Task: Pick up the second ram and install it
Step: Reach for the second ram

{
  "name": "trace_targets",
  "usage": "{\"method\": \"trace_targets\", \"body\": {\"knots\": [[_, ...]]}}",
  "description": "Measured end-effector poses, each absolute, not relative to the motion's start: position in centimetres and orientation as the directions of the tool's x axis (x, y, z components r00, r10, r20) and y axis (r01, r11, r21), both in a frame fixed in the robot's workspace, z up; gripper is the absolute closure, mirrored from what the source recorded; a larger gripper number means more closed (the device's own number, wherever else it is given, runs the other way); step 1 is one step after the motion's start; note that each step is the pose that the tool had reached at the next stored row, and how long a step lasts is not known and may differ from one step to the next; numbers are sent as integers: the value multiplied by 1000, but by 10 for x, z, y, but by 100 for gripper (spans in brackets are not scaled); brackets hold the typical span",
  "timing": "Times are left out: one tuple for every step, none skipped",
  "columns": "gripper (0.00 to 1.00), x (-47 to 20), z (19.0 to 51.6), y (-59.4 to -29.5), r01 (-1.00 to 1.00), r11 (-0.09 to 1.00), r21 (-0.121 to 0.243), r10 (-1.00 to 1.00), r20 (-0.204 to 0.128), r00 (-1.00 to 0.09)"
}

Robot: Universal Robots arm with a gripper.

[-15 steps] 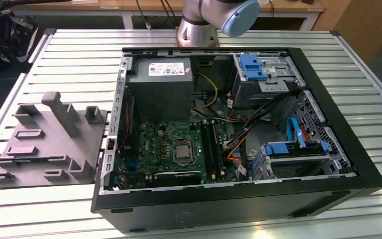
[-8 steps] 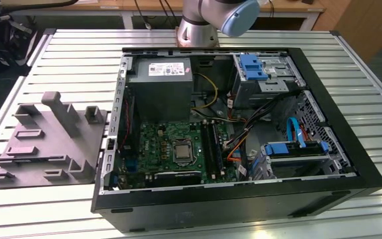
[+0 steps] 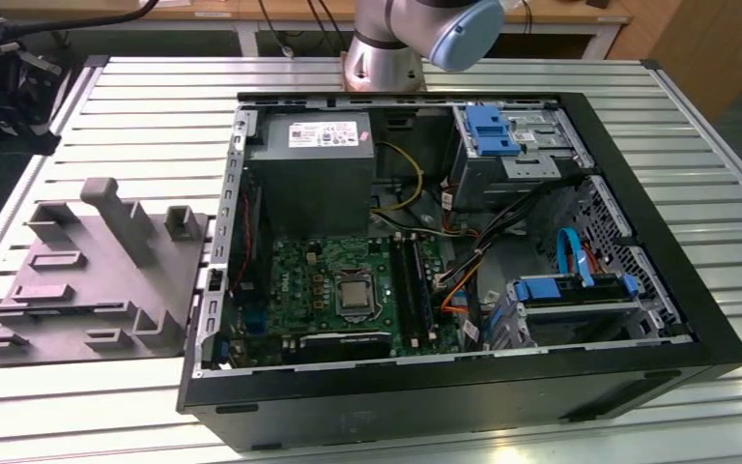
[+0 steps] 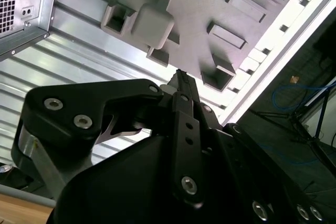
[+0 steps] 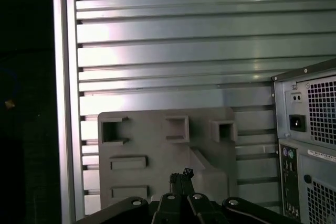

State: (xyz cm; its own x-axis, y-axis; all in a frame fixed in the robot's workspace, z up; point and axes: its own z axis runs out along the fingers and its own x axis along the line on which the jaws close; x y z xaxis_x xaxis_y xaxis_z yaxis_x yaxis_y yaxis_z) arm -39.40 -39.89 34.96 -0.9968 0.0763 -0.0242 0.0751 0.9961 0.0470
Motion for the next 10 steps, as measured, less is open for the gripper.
{"method": "trace_targets", "body": {"knots": [[90, -394, 349, -400, 75, 996, 47, 76, -24, -997], [90, -394, 348, -400, 75, 996, 47, 76, -24, -997], [90, -394, 347, -401, 75, 996, 47, 76, -24, -997], [90, -394, 347, -402, 75, 996, 47, 76, -24, -997], [90, -394, 346, -403, 75, 996, 47, 76, -24, -997], [90, -395, 345, -404, 75, 996, 47, 76, -24, -997], [90, -395, 345, -405, 75, 996, 47, 76, -24, -997], [90, -395, 344, -406, 75, 996, 47, 76, -24, -997], [90, -395, 343, -407, 75, 996, 47, 76, -24, -997], [90, -395, 342, -407, 75, 996, 47, 76, -24, -997]]}}
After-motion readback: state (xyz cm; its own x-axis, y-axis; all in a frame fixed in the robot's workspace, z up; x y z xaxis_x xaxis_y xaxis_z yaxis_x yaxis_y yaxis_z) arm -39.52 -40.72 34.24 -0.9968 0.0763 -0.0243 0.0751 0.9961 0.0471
